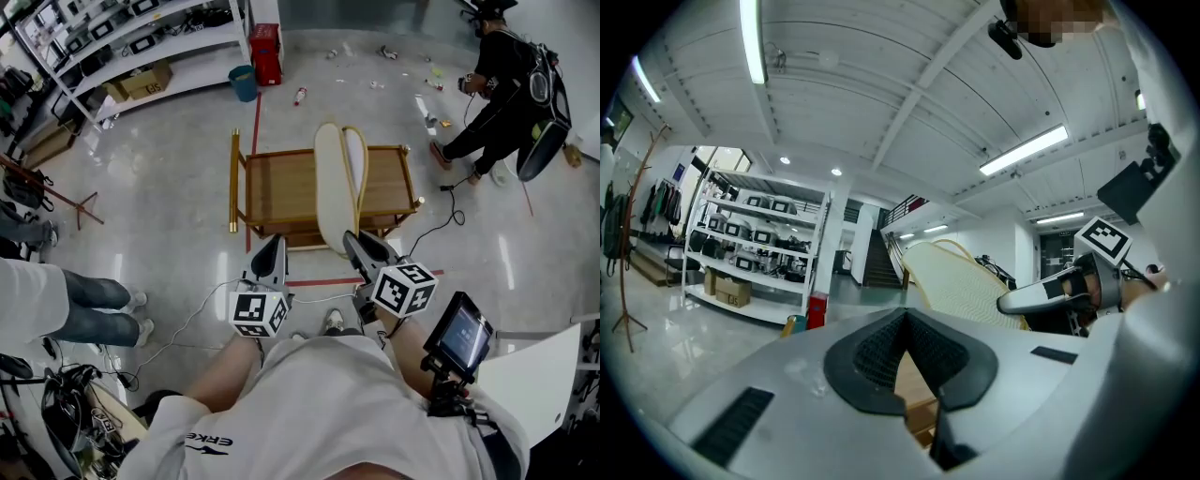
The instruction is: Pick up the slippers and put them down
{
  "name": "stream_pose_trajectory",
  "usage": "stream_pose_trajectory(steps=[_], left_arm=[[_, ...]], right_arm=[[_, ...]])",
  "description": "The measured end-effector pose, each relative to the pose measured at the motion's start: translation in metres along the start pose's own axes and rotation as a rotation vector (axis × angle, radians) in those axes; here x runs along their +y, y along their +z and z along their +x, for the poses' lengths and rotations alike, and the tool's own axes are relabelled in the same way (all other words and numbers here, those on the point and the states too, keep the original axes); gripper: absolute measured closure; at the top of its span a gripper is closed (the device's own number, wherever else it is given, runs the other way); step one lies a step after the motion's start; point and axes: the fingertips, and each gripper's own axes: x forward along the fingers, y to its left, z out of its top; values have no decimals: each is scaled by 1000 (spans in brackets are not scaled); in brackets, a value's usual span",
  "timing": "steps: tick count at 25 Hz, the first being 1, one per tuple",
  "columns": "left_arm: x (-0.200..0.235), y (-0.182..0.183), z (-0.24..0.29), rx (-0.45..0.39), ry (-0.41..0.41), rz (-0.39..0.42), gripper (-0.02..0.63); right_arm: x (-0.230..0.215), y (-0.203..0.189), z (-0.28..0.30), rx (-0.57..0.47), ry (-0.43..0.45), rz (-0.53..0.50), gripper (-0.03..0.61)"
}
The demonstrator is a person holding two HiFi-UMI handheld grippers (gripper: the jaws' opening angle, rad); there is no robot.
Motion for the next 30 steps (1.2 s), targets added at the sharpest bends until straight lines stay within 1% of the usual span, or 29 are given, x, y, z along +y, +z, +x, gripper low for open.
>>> stream_pose_trajectory(steps=[4,10,17,25,30], left_arm=[[2,-9,0,18,9,-3,612],[7,-15,28,43,45,-3,612],[0,-27,52,66,73,8,612],[-12,-36,93,126,50,18,611],[-3,-51,123,163,30,17,612]], right_arm=[[-7,-7,1,9,-10,10,506],[-41,4,15,26,-17,35,506],[-80,5,21,45,-19,59,506],[-132,13,36,82,-56,104,506],[-167,0,58,129,-96,138,506]])
